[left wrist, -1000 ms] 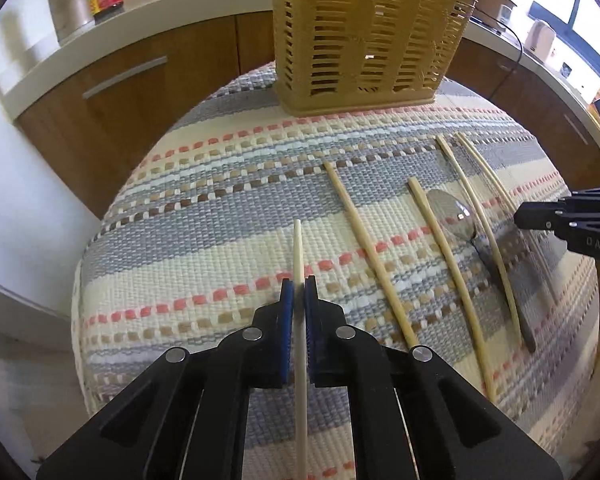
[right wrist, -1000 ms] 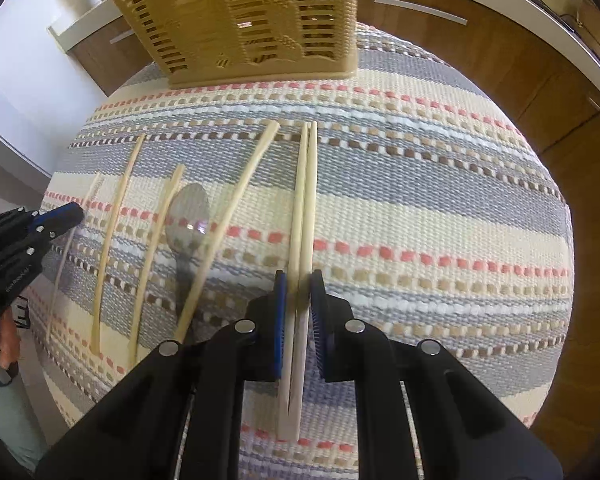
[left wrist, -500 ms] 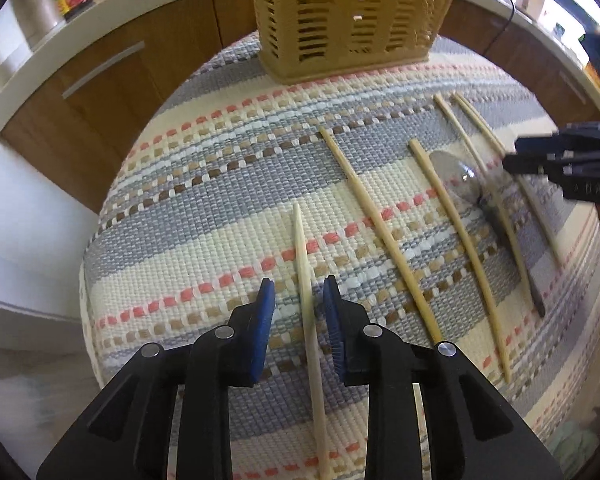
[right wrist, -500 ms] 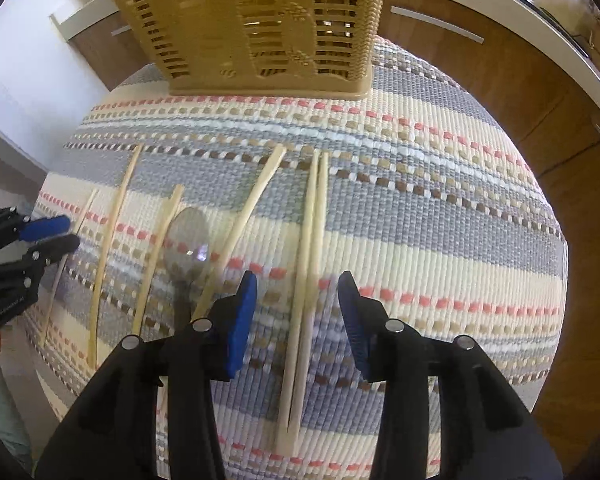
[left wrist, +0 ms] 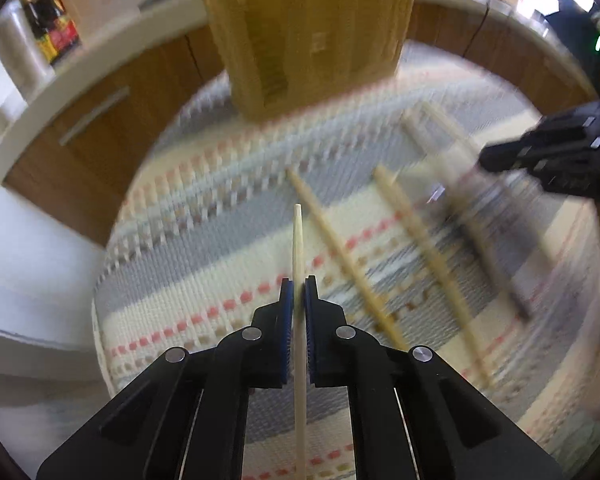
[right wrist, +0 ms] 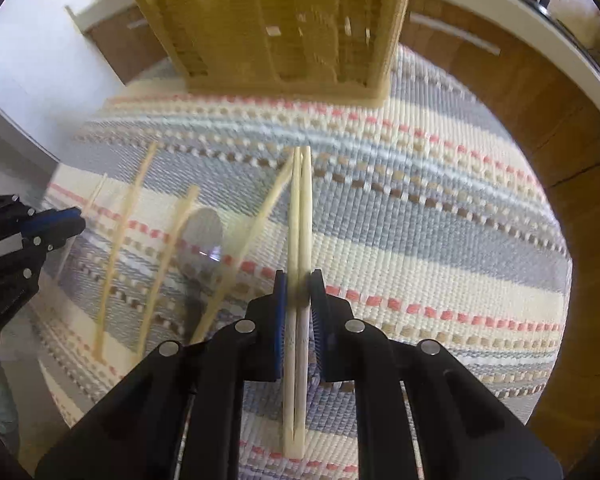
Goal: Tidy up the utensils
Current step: 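Lift the chopsticks over the yellow basket and drop them in with both tools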
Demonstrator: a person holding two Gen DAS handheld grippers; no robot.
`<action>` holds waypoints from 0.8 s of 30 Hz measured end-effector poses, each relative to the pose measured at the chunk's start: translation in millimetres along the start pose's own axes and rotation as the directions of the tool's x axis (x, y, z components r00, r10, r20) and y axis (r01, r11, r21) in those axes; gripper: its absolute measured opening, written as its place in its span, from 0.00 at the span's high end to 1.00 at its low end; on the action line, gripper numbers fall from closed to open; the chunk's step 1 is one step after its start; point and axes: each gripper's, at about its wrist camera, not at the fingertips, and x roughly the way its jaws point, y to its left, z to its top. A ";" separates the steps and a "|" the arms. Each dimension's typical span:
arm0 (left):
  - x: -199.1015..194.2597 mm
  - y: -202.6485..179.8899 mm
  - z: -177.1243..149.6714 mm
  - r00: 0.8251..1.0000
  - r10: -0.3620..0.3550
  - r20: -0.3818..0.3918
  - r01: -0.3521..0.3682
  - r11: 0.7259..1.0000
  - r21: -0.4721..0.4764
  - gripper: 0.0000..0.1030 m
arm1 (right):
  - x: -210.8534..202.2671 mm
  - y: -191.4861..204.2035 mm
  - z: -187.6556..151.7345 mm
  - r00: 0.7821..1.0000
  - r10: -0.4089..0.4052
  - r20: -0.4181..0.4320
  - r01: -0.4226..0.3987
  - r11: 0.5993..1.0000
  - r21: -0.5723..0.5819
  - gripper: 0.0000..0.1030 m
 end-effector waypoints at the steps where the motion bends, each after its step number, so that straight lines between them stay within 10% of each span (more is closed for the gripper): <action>1: -11.7 0.8 4.0 0.999 -0.009 0.043 0.009 1.000 -0.013 0.96 | -8.9 -0.2 0.8 0.999 0.022 0.025 -0.021 1.000 -0.003 0.90; 9: -102.9 14.9 51.1 0.925 -0.015 0.380 0.055 0.994 -0.095 0.96 | -90.1 -3.1 12.0 0.957 0.121 0.262 -0.115 0.993 -0.039 0.90; 15: -153.8 18.0 94.5 0.809 0.012 0.588 0.085 0.987 -0.136 0.96 | -149.9 -9.8 40.2 0.877 0.165 0.450 -0.151 0.986 -0.068 0.90; 24: -170.2 16.0 140.3 0.686 0.022 0.727 0.123 0.982 -0.146 0.96 | -195.2 -18.9 81.3 0.740 0.142 0.657 -0.120 0.990 -0.079 0.90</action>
